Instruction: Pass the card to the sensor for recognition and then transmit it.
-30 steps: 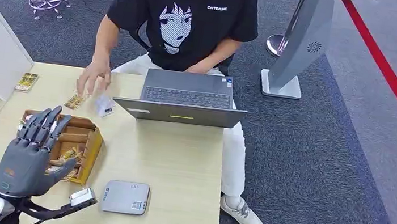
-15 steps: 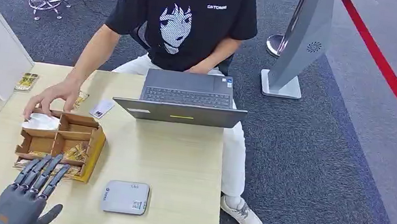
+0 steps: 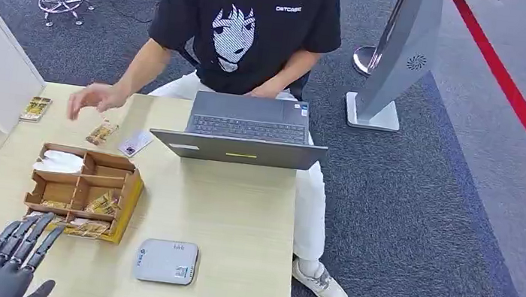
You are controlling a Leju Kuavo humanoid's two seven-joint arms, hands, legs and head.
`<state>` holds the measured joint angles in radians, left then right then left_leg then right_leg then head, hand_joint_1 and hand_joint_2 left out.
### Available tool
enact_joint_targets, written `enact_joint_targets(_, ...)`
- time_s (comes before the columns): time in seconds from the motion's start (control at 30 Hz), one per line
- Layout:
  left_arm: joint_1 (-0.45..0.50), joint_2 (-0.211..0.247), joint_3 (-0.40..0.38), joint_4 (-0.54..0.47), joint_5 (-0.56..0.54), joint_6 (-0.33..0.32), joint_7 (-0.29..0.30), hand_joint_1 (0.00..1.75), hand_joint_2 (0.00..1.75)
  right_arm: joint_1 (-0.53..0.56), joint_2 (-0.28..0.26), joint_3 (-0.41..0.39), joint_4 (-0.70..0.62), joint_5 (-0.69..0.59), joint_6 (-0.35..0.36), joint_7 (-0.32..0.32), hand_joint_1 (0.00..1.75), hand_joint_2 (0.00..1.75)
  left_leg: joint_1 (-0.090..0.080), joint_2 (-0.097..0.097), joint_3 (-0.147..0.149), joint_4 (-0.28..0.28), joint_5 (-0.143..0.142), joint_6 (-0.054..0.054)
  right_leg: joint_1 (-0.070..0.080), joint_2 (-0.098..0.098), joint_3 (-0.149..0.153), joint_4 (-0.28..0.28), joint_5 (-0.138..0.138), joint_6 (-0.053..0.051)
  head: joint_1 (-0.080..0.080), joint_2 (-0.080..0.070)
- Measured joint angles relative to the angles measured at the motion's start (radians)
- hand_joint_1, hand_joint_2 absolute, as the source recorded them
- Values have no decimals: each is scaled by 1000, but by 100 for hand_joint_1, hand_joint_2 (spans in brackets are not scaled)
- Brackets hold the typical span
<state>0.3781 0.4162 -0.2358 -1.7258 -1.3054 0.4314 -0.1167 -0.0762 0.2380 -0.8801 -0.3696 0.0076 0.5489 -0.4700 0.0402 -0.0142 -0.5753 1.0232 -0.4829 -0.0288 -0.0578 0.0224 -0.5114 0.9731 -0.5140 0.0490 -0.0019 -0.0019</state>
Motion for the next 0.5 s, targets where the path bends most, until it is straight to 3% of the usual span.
enact_joint_targets(0.3, -29, -45, 37, 23, -8, -30, -48, 0, 175, -2, 1, -1, 0, 21, 0, 4, 0, 175, 0, 0, 0, 0, 0, 0, 0, 0, 0, 0, 0, 0, -1, 0)
enact_joint_targets(0.5, -94, -86, 39, 88, -15, -56, -76, 0, 175, -10, 5, 0, 1, 43, -7, 6, 0, 175, 0, 0, 0, 0, 0, 0, 0, 0, 0, 0, 0, 0, 0, 0)
